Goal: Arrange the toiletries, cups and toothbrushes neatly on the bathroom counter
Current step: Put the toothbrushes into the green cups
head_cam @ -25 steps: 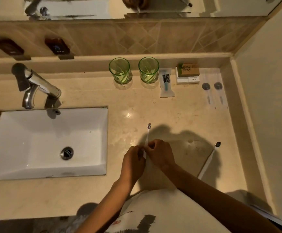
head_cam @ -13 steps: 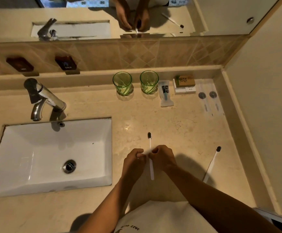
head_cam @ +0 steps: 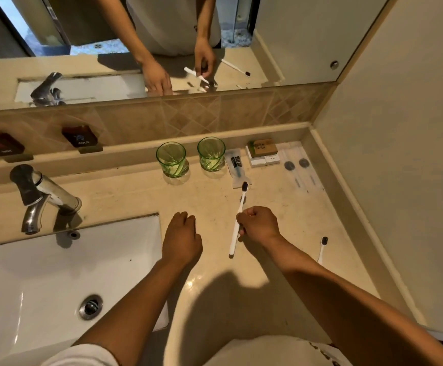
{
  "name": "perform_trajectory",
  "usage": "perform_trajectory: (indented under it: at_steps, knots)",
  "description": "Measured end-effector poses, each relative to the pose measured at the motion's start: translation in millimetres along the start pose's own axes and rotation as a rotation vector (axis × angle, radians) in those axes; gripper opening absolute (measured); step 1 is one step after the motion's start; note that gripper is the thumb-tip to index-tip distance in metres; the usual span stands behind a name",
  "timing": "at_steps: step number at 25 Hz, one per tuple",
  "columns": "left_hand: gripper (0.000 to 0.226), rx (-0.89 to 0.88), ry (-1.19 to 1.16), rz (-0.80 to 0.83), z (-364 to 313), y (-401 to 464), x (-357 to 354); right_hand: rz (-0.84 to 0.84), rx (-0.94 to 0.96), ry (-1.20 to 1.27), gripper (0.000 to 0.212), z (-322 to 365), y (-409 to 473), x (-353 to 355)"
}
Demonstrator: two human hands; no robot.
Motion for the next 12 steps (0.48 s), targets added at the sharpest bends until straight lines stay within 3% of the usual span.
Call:
perform_trajectory:
  at_steps: [5,12]
  knots:
    - [0.022,-0.021,0.099,0.008,-2.0,4.7,-1.8,-0.011,0.02,0.027,0.016,27.3,10.4,6.7]
    - [0.02,-0.053,0.213,-0.097,-3.8,48.0,22.6,-0.023,0.153,0.069,0.022,92.5,38.3,0.5]
Point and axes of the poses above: each hand's wrist, its own y-axis towards the middle knuckle, its own x-axis out of the back of the hand, z = x × y, the point moved 9 cm from there along y, towards the middle knuckle, and after that the axes turned 10 degrees about y, right-handed, at the moved point
